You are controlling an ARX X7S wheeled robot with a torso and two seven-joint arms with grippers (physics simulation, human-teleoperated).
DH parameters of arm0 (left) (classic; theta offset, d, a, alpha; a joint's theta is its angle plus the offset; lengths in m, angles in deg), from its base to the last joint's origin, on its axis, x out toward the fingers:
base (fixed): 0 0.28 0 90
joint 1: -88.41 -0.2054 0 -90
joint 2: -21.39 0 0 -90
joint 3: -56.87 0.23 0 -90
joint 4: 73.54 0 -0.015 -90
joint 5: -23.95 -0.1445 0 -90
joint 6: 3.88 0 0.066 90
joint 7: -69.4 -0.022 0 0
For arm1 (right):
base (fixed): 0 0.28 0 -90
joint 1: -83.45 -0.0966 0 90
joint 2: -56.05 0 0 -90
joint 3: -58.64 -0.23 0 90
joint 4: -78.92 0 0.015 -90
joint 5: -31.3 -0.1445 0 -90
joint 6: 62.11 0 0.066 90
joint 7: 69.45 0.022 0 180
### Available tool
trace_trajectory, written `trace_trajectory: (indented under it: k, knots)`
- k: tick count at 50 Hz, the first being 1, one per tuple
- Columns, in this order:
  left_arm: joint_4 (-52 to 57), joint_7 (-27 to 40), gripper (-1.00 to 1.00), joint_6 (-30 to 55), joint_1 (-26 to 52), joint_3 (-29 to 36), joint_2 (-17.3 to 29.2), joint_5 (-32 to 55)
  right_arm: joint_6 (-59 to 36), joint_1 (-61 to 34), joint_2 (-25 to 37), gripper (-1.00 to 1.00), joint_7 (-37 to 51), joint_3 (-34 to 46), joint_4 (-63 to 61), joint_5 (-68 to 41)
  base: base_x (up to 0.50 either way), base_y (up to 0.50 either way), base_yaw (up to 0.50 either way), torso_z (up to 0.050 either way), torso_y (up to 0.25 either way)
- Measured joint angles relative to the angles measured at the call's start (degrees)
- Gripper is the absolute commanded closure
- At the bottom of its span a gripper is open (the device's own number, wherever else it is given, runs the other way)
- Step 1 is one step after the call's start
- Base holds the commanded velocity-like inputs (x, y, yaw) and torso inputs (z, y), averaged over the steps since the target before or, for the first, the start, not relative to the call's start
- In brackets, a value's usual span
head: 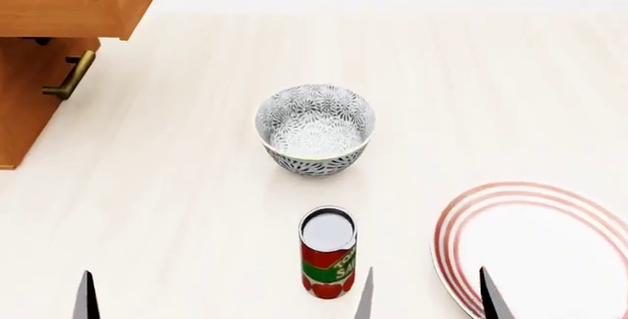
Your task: Put the ketchup in the top drawer of the cabinet.
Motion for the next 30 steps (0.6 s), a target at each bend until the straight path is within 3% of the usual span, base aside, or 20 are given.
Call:
trace_trajectory:
  k: [25, 30]
  knots:
    - [2.3, 2.4, -1.00, 0.7, -0.6, 1.8, 2.0, -0.4, 0.1, 1.0, 1.9, -1.00, 1.6, 1.3, -2.0, -1.1, 0.50, 0.00, 0.00, 0.000, 0.000]
    - [2.3, 2.7, -1.00, 0.8, -0.5, 2.1, 2.2, -0.2, 0.3, 1.0, 2.2, -1.00, 2.1, 1.5, -1.9, -1.1, 0.02, 0.30, 0.00, 0.000, 0.000]
